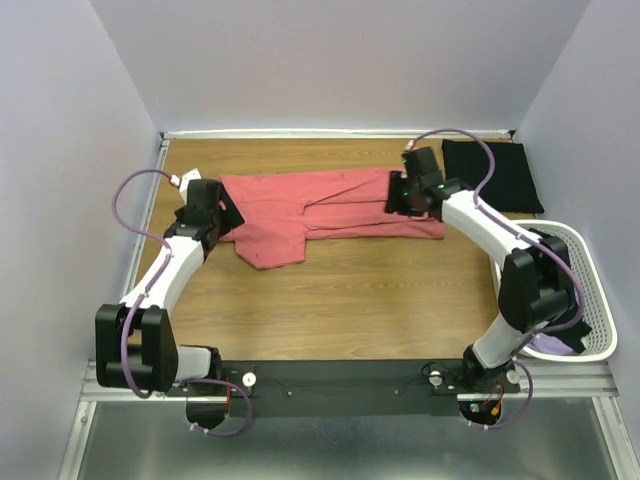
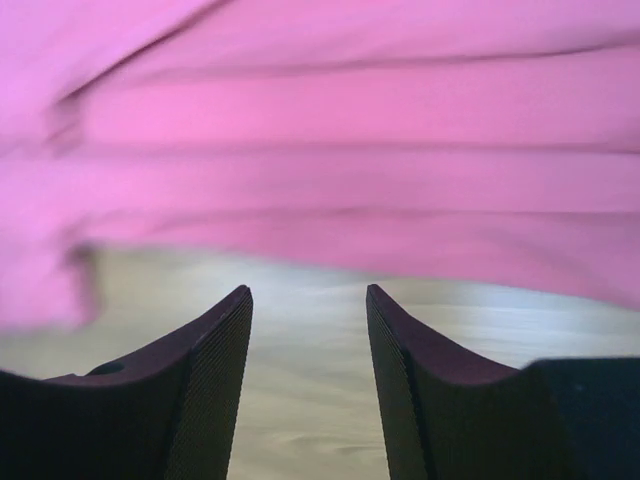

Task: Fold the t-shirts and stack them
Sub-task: Fold the tshirt

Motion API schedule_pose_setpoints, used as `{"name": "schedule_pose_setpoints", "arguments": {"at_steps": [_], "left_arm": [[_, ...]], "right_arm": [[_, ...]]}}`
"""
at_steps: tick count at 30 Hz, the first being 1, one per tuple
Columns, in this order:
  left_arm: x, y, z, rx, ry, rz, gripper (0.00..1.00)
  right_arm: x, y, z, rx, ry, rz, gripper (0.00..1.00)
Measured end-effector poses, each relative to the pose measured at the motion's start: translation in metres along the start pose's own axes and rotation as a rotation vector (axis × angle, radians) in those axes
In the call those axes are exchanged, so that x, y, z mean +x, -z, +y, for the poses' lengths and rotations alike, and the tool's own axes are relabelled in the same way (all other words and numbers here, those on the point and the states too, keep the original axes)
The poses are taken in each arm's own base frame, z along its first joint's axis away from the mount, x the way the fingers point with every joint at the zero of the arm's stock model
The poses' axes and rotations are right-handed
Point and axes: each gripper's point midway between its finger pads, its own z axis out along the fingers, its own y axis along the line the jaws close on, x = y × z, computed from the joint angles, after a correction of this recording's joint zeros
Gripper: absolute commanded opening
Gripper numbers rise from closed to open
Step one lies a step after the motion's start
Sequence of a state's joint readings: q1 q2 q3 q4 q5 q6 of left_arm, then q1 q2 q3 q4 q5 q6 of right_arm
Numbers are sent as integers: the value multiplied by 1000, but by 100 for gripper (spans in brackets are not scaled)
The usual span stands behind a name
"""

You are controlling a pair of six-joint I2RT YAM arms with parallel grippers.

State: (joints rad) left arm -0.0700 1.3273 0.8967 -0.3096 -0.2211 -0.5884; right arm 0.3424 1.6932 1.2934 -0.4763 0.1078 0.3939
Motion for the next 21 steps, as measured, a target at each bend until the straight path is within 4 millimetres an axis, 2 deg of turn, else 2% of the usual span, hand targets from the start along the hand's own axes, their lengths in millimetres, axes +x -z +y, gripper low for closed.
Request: {"name": "schedule_pose_setpoints", "arguments": {"at_steps": [1,2,4,6,8,10,14,17,21], "left_arm": [[14,3,1,12,-10,19,84],[29,4,4,14,-20,46,82],[58,2,11,8,-35,107,80],[89,1,22,-11,-50,179,78],[107,2,27,-18,-57,222,75],[113,1,27,-18,-58,240,72],[119,-4,22,-3,-58,256,66],[127,-8,20,-3,-65,278,62],[128,-11,16,8,-66,280,60]], "right_arm": [[9,6,29,-87,17,-3,54],[17,8,47,-141,29,3,54],[47,9,90,-268,51,45,52],[73,6,117,-336,67,89,50],[98,-1,143,-397,71,140,48],[118,-7,167,-456,68,180,46],[151,-22,195,-519,47,255,45],[163,-30,209,-549,21,288,45],[164,-33,228,-604,-4,288,44]]}}
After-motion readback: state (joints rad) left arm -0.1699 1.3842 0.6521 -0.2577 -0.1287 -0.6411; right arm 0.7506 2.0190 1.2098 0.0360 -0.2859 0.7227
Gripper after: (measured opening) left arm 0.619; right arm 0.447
